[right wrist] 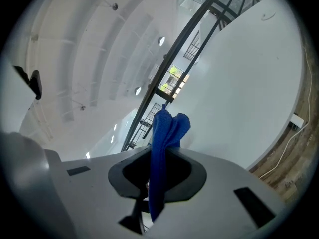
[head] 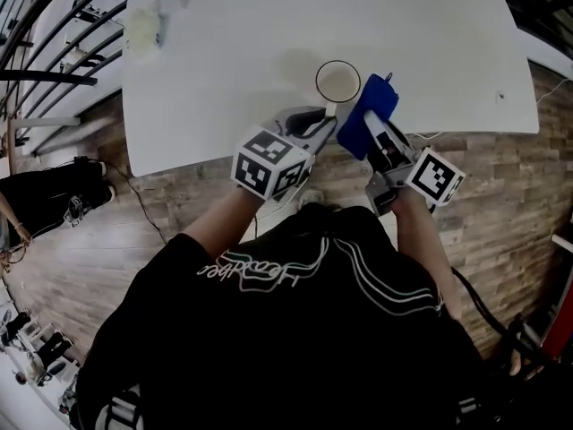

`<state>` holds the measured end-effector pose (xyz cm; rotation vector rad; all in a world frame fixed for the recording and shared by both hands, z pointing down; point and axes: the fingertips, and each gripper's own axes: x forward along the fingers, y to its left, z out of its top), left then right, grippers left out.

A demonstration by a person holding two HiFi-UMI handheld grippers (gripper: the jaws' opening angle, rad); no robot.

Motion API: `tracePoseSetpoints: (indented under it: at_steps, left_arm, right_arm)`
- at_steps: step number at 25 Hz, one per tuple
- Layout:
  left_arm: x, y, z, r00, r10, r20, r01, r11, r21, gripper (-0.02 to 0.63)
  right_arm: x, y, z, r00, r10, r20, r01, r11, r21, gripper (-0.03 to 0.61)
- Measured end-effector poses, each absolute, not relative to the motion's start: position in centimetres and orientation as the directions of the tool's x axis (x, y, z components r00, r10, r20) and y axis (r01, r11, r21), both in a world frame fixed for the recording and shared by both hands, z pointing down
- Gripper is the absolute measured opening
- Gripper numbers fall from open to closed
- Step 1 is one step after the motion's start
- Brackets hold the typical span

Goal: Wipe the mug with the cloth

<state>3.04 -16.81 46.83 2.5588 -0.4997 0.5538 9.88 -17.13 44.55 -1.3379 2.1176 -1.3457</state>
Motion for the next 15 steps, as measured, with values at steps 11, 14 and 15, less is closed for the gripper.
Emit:
tracePoseSetpoints:
  at_steps: [11,14,15]
  left_arm:
    - [2.5,-17.3,46.5,0.781,-0.296,0.550,-0.461,-0.867,0.188,0.063]
    - [2.5,-17.4,46.7,0.768,-0.307,0.561,-0.476,-0.861,0.181,0.064]
    - [2.4,-17.3,46.7,0.767,-0.309,0.561,-0.480,-0.857,0.184,0.064]
  right_arm:
    - [12.2,-17.9,42.8,-0.659,-0.743,0.121,-0.427,0.237,-0.872,0.048]
    - [12.3,-18.7,42.4,-0.703,-0.704,0.102,-0.405,0.278,-0.871,0.048]
    - [12.2,-19.0,42.2,-0.717,-0.691,0.096,-0.397,0.292,-0.870,0.048]
